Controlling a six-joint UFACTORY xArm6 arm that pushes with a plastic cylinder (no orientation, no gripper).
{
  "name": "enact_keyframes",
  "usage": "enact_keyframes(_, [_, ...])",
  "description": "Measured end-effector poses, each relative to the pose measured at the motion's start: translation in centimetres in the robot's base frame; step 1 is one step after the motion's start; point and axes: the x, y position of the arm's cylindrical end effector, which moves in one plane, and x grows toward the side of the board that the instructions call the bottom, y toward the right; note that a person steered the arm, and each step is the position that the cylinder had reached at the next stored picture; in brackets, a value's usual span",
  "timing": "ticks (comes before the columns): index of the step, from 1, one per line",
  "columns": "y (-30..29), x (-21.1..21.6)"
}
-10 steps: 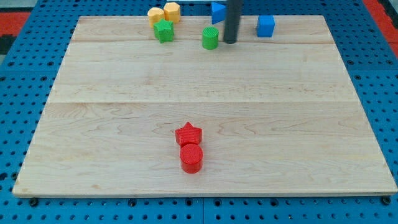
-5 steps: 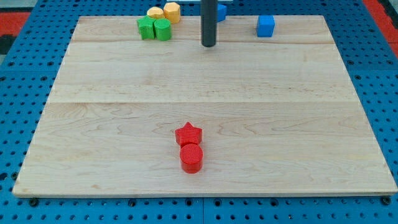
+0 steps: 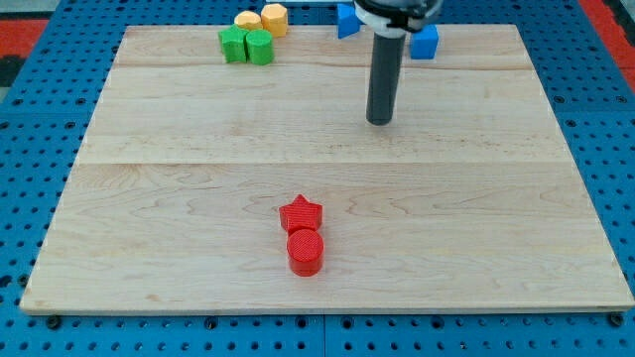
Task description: Move red star to the bottom left side of blue cube
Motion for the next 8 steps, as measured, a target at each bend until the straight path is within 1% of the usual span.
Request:
enact_keyframes(1, [0.2,1.6])
enact_keyframes(3, [0.2,1.7])
enact_keyframes(4, [1.6,3.3])
enact_keyframes(5, [5.7,11.5])
enact_keyframes(6, [5.5,21.5])
enact_keyframes(7, [4.5,23.0])
enact_keyframes(8, [-0.8,22.6])
